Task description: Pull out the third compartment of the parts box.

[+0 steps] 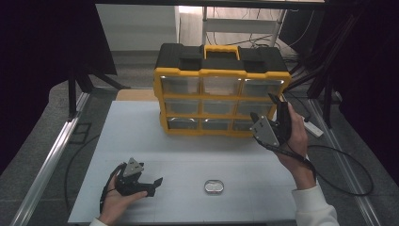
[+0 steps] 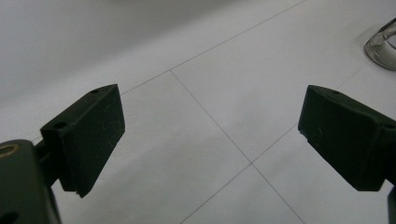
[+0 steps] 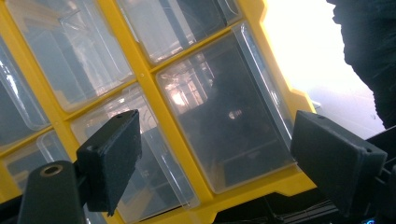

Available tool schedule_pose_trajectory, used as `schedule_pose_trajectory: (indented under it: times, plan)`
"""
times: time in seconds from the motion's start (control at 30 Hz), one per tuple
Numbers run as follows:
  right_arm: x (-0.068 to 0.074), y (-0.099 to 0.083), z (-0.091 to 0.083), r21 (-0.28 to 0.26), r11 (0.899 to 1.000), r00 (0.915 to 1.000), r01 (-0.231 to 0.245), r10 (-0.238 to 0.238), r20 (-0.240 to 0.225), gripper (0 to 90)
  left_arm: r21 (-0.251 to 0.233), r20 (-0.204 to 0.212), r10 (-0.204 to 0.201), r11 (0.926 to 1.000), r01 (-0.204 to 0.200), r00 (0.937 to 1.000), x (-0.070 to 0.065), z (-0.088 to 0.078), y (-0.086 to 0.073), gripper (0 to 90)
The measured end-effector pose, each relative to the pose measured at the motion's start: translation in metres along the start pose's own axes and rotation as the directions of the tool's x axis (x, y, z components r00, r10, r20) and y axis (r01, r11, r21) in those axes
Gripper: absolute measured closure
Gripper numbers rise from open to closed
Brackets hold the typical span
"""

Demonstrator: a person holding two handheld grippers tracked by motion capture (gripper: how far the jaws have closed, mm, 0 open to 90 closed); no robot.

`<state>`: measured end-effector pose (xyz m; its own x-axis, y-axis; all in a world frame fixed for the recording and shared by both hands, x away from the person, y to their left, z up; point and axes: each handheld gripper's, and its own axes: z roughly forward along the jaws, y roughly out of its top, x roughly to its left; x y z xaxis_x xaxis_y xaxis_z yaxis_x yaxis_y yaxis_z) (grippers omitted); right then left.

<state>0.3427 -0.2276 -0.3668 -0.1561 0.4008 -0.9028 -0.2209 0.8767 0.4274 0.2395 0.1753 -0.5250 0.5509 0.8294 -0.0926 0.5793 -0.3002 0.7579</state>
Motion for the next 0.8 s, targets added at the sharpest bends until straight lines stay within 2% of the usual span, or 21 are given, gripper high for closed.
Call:
schedule_pose_trajectory:
  times: [0.33, 0.67, 0.8]
  plan:
    - [-0.003, 0.000, 0.004, 0.003, 1.000, 0.9999, 0.011, -0.011, 0.013, 16.4, -0.002, 0.007, 0.004, 1.0000, -0.004, 1.0000, -0.002, 0.000, 0.001, 7.7]
    - [-0.005, -0.002, 0.012, 0.021, 0.999, 0.9985, 0.048, -0.048, 0.024, 16.5, 0.001, 0.000, 0.000, 1.0000, 0.000, 1.0000, -0.002, 0.001, 0.001, 7.7]
    - [-0.008, 0.001, 0.014, 0.012, 0.999, 0.9982, 0.050, -0.050, 0.033, 16.5, 0.000, -0.001, 0.000, 1.0000, 0.000, 1.0000, -0.002, 0.000, 0.001, 7.7]
